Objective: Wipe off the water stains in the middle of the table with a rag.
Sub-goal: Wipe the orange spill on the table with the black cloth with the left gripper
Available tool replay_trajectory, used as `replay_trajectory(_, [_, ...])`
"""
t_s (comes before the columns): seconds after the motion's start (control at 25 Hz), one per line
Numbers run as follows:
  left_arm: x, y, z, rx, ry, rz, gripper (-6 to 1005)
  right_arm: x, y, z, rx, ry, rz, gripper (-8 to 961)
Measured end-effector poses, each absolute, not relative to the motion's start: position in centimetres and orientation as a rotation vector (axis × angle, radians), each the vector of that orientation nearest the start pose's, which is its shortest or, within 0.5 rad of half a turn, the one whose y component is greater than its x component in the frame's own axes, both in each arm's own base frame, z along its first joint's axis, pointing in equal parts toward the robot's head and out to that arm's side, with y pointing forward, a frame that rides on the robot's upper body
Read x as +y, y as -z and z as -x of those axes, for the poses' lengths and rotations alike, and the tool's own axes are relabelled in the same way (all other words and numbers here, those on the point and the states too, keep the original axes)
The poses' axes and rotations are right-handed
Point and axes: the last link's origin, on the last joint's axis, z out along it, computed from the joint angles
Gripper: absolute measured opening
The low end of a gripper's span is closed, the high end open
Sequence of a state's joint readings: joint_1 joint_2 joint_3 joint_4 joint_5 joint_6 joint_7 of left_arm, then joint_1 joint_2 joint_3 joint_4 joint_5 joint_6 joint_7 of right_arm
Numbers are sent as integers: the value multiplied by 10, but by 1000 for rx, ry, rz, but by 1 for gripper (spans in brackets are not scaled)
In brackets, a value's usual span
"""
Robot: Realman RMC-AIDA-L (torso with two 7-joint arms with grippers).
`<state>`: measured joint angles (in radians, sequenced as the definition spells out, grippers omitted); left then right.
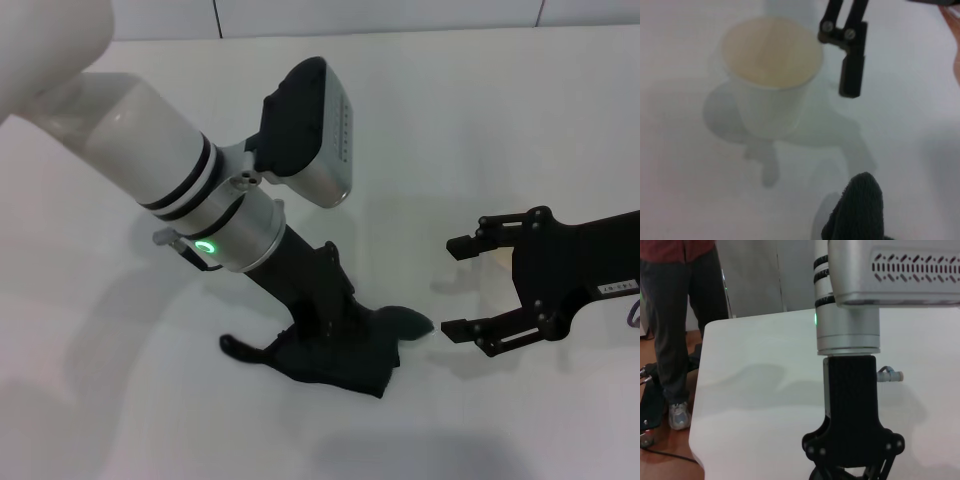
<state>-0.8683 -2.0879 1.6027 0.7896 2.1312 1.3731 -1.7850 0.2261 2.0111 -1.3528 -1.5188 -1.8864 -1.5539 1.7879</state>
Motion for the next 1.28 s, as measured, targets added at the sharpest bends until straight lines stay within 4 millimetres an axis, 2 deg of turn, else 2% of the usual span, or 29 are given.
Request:
replay_trajectory(0.32, [353, 100, 158, -8, -436, 3186, 100, 282, -27, -185, 180, -254, 2962, 857])
replay_trajectory(0.84, [376, 84, 166, -55, -449, 3069, 100, 282, -26, -185, 180, -256, 2964, 857])
replay_trajectory(1.16, [374, 88, 161, -27, -442, 3081, 100, 282, -26, -185, 182, -256, 2964, 857])
replay_trajectory(1.28, [366, 97, 150, 33, -426, 3124, 100, 282, -26, -185, 181, -257, 2964, 857])
